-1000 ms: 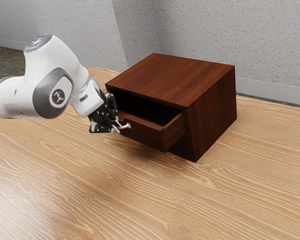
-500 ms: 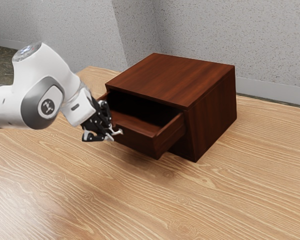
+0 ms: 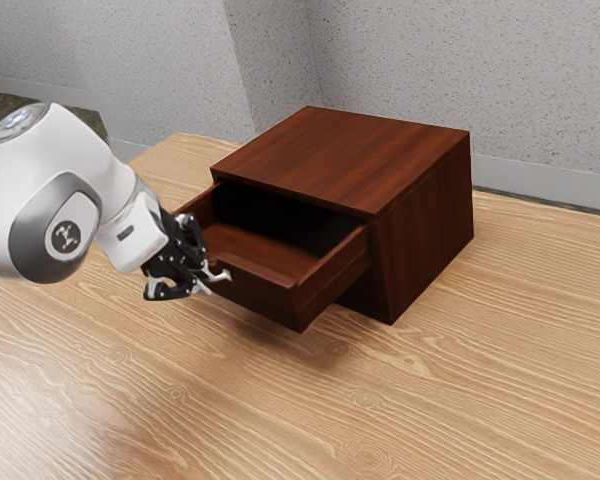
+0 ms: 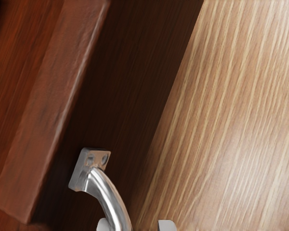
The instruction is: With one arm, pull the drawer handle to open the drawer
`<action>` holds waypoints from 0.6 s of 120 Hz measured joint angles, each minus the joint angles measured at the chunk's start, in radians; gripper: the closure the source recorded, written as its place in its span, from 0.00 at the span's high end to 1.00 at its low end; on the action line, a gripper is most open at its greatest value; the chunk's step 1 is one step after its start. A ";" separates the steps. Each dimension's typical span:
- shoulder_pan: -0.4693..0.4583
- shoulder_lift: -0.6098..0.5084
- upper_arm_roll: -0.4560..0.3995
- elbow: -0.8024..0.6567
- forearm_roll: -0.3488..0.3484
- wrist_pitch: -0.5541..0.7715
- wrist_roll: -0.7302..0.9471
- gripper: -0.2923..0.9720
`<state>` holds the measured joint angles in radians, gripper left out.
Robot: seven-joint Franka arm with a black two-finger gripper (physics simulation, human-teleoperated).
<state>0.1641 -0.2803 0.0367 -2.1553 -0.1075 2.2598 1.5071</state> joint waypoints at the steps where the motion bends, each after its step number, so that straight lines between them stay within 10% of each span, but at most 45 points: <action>1: 0.000 -0.002 0.000 -0.002 0.000 0.000 0.000 0.22; 72: 0.003 -0.074 -0.002 -0.063 -0.002 0.012 -0.003 0.19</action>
<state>0.1667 -0.3540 0.0351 -2.2184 -0.1095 2.2714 1.5043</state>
